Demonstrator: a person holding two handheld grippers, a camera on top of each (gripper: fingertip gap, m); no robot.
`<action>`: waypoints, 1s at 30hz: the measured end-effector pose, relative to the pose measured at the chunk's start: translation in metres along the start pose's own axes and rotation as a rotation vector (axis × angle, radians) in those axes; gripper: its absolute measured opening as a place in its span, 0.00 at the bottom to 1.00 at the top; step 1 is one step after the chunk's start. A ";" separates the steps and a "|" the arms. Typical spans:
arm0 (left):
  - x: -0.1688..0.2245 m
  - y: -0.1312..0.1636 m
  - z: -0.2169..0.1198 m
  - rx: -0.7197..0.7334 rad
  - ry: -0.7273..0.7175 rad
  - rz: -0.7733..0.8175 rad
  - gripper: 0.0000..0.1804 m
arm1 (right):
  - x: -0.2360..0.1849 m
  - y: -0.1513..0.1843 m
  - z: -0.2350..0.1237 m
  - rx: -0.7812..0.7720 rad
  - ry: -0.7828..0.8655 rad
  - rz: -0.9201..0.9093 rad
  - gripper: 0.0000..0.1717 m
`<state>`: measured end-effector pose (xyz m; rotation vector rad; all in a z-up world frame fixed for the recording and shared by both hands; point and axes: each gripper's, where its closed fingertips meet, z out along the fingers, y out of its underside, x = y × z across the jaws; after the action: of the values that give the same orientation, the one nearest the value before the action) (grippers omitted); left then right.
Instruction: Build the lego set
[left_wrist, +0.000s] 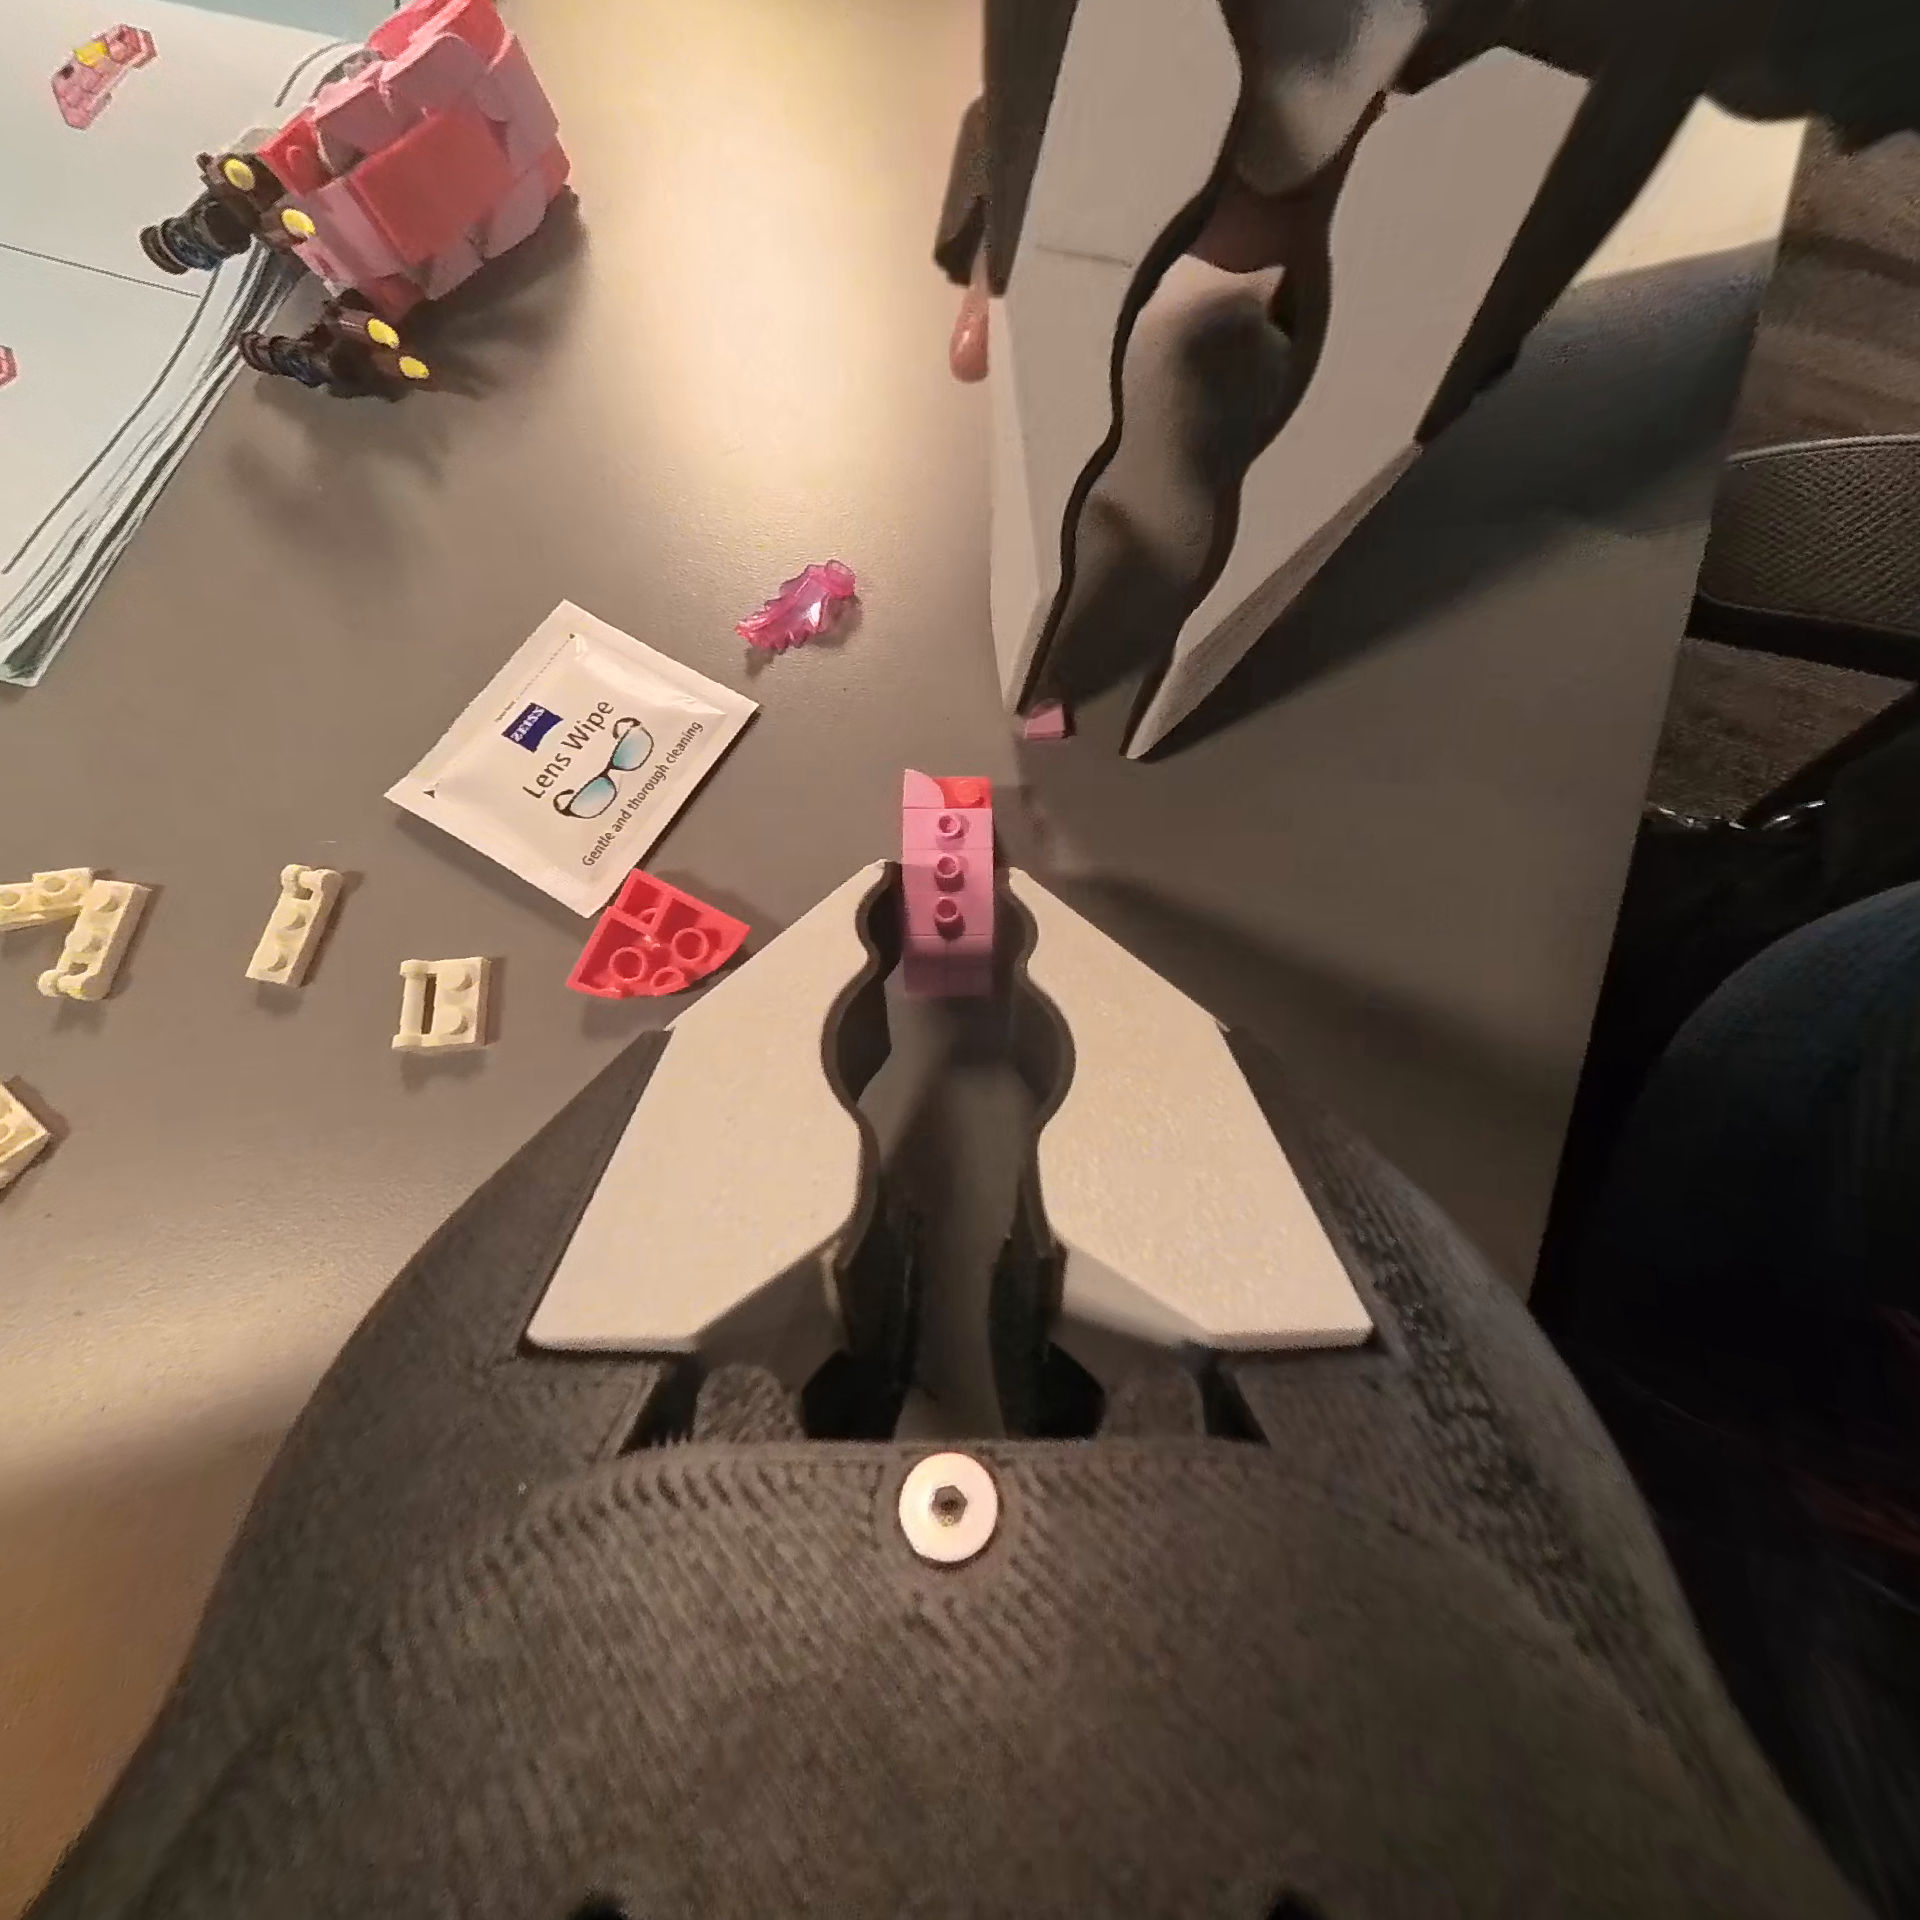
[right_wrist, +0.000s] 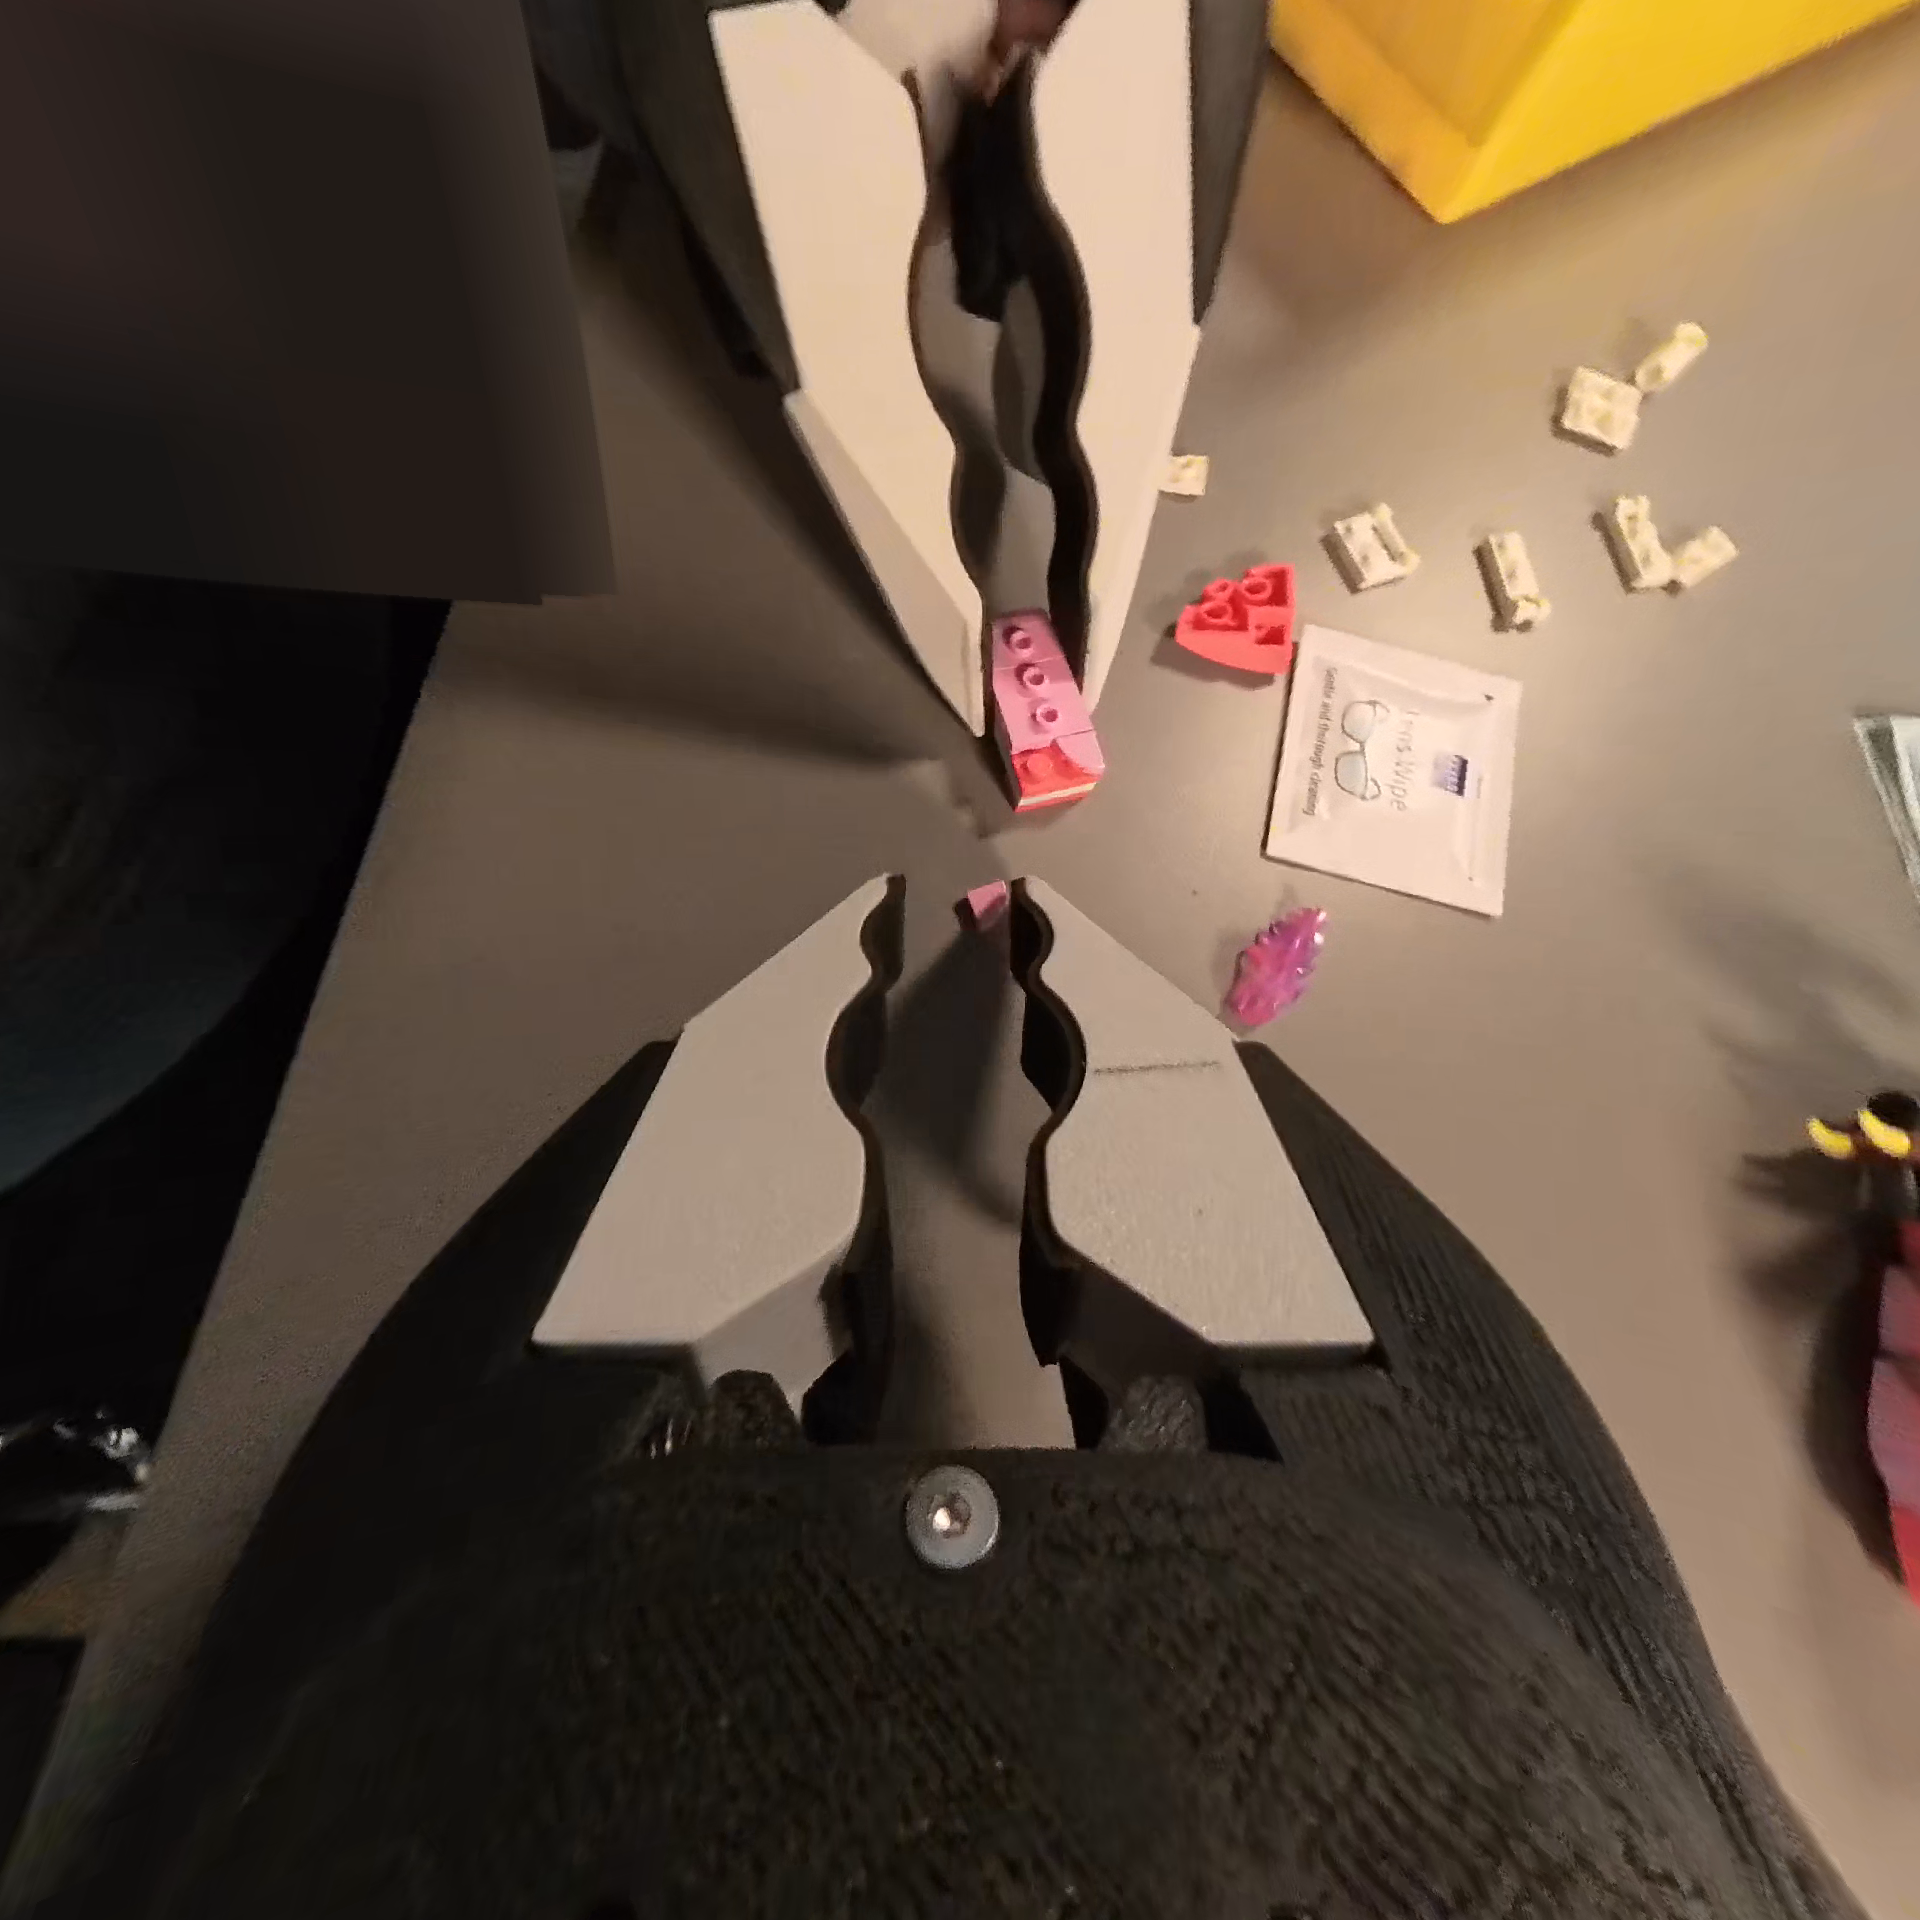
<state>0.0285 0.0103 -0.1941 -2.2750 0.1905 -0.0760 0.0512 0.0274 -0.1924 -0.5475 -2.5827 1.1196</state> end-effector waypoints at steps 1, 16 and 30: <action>0.000 0.000 0.000 0.000 0.003 0.002 0.09 | -0.001 0.000 0.000 0.007 -0.033 -0.018 0.11; 0.003 0.001 -0.001 -0.001 0.042 0.014 0.09 | 0.005 0.000 0.002 0.060 -0.259 -0.100 0.06; 0.003 0.001 -0.001 -0.001 0.044 0.017 0.09 | 0.012 -0.001 0.002 0.059 -0.057 -0.030 0.03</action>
<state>0.0315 0.0087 -0.1943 -2.2734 0.2336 -0.1174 0.0399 0.0306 -0.1918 -0.4688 -2.5878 1.2146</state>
